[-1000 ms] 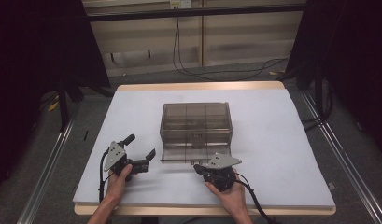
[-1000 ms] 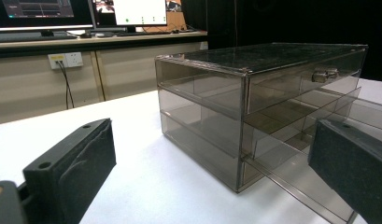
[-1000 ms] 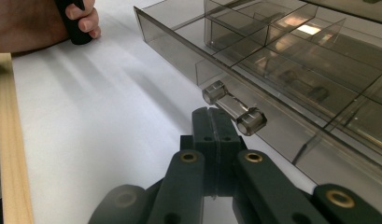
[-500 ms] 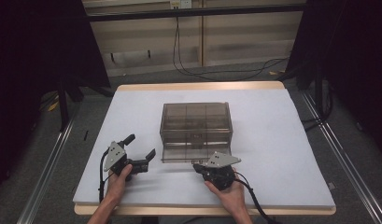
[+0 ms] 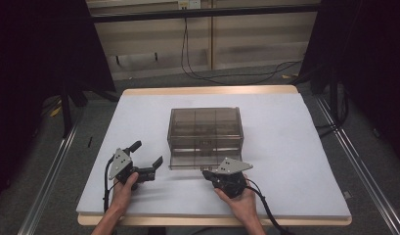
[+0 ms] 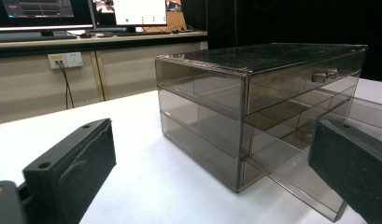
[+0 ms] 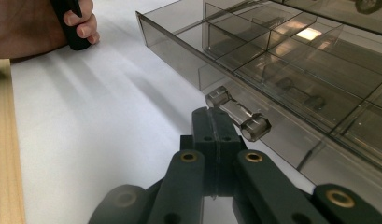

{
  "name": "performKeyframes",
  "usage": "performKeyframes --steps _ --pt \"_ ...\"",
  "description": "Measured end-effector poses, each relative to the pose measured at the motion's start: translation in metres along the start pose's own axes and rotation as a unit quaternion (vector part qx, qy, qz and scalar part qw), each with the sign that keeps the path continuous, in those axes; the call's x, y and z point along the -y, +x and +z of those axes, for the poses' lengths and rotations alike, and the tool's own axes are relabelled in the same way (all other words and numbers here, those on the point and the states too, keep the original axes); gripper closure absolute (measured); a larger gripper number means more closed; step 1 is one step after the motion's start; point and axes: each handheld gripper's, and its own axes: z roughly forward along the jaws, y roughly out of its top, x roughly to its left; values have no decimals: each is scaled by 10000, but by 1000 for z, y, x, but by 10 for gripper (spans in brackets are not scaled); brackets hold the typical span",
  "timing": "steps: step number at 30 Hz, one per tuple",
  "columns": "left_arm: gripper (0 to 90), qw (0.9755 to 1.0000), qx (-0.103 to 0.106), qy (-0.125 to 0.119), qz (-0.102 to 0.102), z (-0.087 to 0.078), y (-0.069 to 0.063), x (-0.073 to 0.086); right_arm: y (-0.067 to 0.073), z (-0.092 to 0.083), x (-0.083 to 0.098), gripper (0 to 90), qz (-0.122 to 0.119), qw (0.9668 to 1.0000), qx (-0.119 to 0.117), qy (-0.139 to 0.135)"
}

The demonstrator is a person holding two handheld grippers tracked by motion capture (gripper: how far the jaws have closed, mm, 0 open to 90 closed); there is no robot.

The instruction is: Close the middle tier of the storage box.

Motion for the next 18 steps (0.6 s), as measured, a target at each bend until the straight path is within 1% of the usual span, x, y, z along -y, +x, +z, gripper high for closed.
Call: performKeyframes --steps 7,8,10,18 --pt "8 10000 -3 -3 -19 0 0 0 -1 0 0 900 5 10000 -2 -19" --pt "8 10000 -25 5 20 0 0 0 -1 0 0 900 16 10000 -4 -23" --pt "8 10000 -25 10 16 0 0 0 -1 0 0 900 13 10000 -8 -23" --pt "8 10000 -1 0 4 0 0 0 -2 0 -1 900 6 10000 19 -41"
